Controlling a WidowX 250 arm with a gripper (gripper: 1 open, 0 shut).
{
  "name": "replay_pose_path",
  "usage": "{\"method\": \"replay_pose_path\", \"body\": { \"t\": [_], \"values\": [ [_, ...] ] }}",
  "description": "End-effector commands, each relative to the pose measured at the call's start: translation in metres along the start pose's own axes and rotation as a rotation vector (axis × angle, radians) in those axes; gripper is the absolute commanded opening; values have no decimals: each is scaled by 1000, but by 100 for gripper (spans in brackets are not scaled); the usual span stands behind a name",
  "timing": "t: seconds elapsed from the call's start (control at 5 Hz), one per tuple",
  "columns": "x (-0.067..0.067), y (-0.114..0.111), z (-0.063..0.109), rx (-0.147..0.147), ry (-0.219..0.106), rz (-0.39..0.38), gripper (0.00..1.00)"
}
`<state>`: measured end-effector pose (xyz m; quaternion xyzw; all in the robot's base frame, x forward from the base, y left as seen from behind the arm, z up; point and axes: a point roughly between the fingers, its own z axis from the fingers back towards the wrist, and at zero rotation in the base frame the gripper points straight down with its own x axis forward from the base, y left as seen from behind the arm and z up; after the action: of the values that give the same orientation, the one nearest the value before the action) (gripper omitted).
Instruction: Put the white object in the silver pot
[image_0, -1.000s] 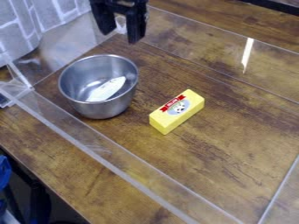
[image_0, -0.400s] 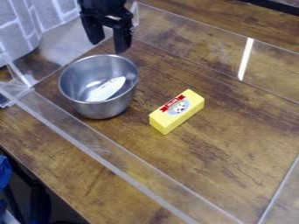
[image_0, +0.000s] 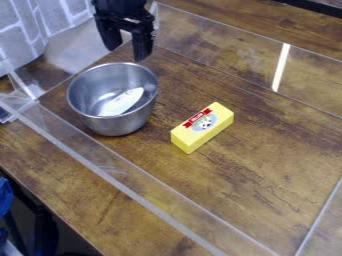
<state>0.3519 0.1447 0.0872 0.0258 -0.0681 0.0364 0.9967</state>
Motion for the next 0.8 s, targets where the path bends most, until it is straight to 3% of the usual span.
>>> {"method": "replay_pose_path", "body": {
  "t": [0.0, 0.4, 0.6],
  "values": [
    [6, 13, 14, 22, -57, 21, 100],
    [8, 20, 30, 18, -96, 28, 100],
    [9, 20, 28, 15, -98, 25, 100]
  ]
}}
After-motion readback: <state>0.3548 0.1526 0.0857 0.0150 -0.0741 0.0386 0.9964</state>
